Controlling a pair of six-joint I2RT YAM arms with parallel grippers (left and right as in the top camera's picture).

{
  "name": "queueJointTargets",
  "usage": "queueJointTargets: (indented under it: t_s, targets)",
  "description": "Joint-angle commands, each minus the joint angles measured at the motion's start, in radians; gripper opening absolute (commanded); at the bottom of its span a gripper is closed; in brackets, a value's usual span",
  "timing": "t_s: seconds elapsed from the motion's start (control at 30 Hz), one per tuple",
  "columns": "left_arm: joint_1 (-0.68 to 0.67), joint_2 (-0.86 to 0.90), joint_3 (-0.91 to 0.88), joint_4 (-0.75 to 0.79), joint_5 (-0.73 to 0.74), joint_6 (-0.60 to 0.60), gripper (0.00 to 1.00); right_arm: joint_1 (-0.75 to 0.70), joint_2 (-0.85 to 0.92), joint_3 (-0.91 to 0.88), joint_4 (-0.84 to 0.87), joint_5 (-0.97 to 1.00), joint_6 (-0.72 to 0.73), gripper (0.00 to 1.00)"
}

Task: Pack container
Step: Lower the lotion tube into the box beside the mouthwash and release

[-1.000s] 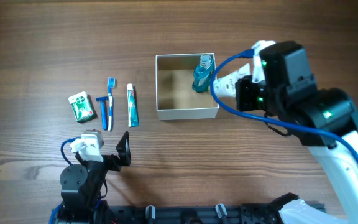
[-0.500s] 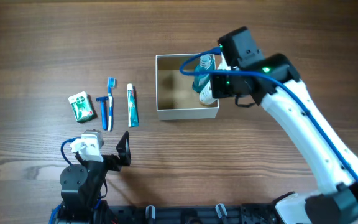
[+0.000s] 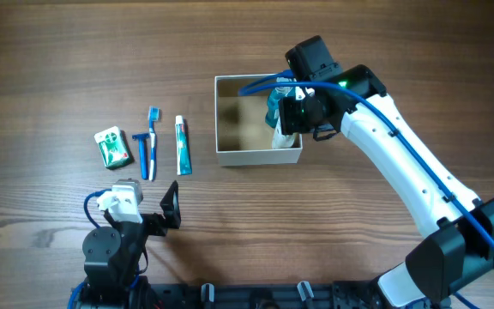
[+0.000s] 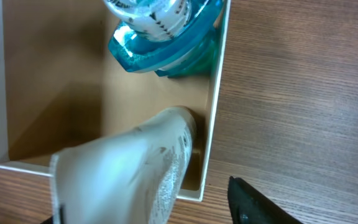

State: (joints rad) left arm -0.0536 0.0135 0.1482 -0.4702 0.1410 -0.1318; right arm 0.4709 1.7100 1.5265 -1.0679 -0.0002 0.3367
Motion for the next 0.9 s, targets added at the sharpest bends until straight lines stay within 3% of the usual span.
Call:
queueJointTargets:
  t_s: [0.0, 0.43, 0.57, 0.63, 0.87]
  targets:
    - [-0.005, -0.011, -0.013, -0.001, 0.030, 0.013, 1.00, 0.004, -0.053, 0.027, 0.000, 0.002, 0.003, 0.66]
    - [-0.005, -0.011, -0.013, 0.000, 0.030, 0.013, 1.00, -0.074, -0.364, 0.027, -0.002, 0.052, 0.007, 0.74]
    - [-0.005, -0.011, -0.013, 0.000, 0.030, 0.013, 1.00, -0.177, -0.469, 0.027, 0.001, 0.160, 0.047, 0.80]
    - [-0.005, -0.011, -0.013, 0.000, 0.030, 0.013, 1.00, -0.250, -0.499, 0.027, -0.003, 0.161, 0.059, 0.90]
    - [-0.005, -0.011, -0.013, 0.000, 0.029, 0.013, 1.00, -0.517, -0.472, 0.026, -0.053, 0.109, 0.056, 0.97]
